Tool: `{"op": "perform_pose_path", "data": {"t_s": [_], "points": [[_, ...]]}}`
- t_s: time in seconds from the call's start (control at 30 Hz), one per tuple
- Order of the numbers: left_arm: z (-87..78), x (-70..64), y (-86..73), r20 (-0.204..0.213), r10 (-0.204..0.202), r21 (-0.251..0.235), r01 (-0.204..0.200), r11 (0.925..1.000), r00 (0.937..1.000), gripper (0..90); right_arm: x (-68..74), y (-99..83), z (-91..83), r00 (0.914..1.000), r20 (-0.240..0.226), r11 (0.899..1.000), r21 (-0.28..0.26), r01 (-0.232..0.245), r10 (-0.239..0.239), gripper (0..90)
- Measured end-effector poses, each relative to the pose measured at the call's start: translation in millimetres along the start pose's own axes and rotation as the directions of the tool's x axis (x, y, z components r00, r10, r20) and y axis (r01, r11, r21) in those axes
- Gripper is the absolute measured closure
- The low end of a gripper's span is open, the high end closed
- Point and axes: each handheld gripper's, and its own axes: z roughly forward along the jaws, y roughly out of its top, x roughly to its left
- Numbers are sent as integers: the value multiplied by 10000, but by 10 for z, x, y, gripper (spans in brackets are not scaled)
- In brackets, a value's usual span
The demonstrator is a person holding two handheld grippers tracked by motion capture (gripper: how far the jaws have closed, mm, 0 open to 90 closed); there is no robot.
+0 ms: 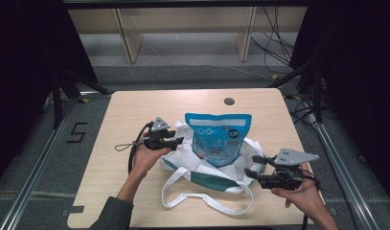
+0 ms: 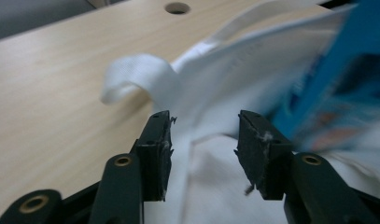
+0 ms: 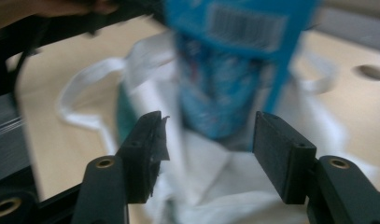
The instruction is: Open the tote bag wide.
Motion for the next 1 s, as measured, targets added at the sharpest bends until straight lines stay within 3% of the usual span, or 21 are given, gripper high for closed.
{"op": "perform_pose_path", "data": {"t_s": [0.07, 0.1, 0.13, 0.17, 0.2, 0.27, 0.33, 0.37, 0.47, 0.5, 0.53, 0.57, 0.6, 0.67, 0.77, 0.8, 0.83, 0.87, 0.97, 1.0], "points": [[-69, -101, -97, 269, 91, 120, -94, 9999, 9996, 513, -57, 42, -41, 9961, 854, 9997, -22, 227, -224, 448], [-69, -101, -97, 269, 91, 120, -94, 9999, 9996, 507, -57, 42, -41, 9961, 854, 9997, -22, 227, -224, 448], [-112, -141, -143, 517, 99, 274, -114, 9996, 9986, 507, -59, 50, -29, 9934, 1146, 9999, -66, 117, -108, 450], [-142, -200, -192, 547, -41, 133, 34, 9999, 9985, 495, -114, 70, -33, 9906, 1264, 9985, 202, 510, -532, 453], [-201, -276, -253, 804, 162, 385, -193, 9991, 9966, 476, -139, 72, 23, 9836, 1767, 9990, 303, 317, -366, 473], [-207, -322, -274, 902, 71, 376, -106, 9992, 9959, 456, -200, 78, 102, 9814, 1846, 9976, 530, 434, -525, 499], [-193, -400, -306, 1283, 116, 519, -184, 9985, 9917, 456, -244, 86, 171, 9801, 1916, 9966, 727, 384, -517, 532], [-193, -400, -306, 1283, 116, 519, -184, 9985, 9917, 458, -265, 88, 206, 9785, 1991, 9972, 618, 418, -534, 541], [-104, -487, -326, 1520, 264, 779, -386, 9962, 9880, 461, -322, 112, 274, 9786, 2012, 9952, 945, 249, -436, 575], [-67, -524, -337, 1732, 25, 769, -160, 9969, 9849, 461, -322, 112, 274, 9786, 2012, 9952, 945, 249, -436, 575], [-10, -589, -353, 2002, 133, 934, -326, 9951, 9797, 466, -367, 126, 332, 9772, 2090, 9934, 1135, 147, -383, 605], [-10, -589, -353, 2002, 133, 934, -326, 9951, 9797, 466, -367, 126, 332, 9772, 2090, 9934, 1135, 147, -383, 605], [55, -646, -364, 2266, 145, 1138, -413, 9926, 9739, 470, -438, 134, 399, 9756, 2103, 9919, 1207, 384, -634, 650], [148, -699, -373, 2235, 101, 1284, -398, 9909, 9747, 481, -476, 135, 460, 9760, 2083, 9895, 1405, 347, -638, 704], [253, -764, -396, 2037, 368, 1385, -660, 9882, 9783, 538, -489, 132, 532, 9738, 2140, 9875, 1507, 451, -771, 756], [327, -807, -418, 1864, 955, 1484, -1241, 9811, 9778, 589, -496, 137, 593, 9702, 2135, 9795, 1870, 745, -1145, 798], [327, -807, -418, 1864, 955, 1484, -1241, 9811, 9778, 643, -496, 137, 593, 9702, 2135, 9795, 1870, 745, -1145, 798], [347, -839, -449, 1889, 1296, 1394, -1572, 9777, 9734, 730, -496, 138, 634, 9624, 2234, 9707, 2159, 1058, -1546, 841], [336, -825, -471, 1901, 1645, 1388, -1923, 9715, 9679, 839, -515, 160, 636, 9591, 2299, 9699, 2142, 1158, -1653, 863], [306, -827, -493, 1988, 1837, 1348, -2125, 9678, 9627, 847, -553, 183, 619, 9559, 2567, 9774, 1889, 949, -1425, 873]]}}
